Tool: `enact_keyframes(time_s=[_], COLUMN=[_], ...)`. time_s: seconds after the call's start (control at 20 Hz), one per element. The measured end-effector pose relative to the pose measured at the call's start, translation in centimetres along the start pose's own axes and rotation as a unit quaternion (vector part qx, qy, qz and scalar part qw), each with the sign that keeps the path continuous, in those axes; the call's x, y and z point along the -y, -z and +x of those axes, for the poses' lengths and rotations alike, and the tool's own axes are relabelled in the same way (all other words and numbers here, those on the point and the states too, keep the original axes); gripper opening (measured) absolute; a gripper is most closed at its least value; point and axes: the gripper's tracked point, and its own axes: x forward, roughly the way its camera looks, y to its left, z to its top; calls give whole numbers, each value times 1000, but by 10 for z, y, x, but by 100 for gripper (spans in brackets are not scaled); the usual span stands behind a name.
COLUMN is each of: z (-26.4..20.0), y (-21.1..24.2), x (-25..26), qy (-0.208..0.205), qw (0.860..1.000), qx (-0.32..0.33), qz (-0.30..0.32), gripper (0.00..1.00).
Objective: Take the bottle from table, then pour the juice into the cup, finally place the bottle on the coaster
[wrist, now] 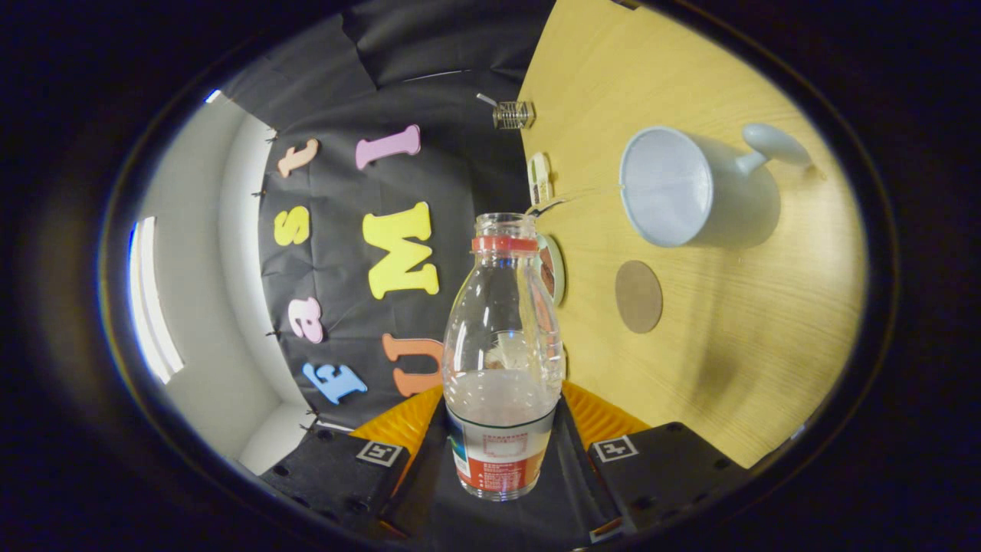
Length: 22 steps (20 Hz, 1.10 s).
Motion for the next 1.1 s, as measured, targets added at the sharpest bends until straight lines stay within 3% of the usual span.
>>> enact_keyframes(time_s=[0.6,1.1], z=[9,3], y=[4,-8], x=[5,-1], qy=[12,-6], qw=[1000,998], qx=[-8,-3], qz=[13,59], gripper=[75,75])
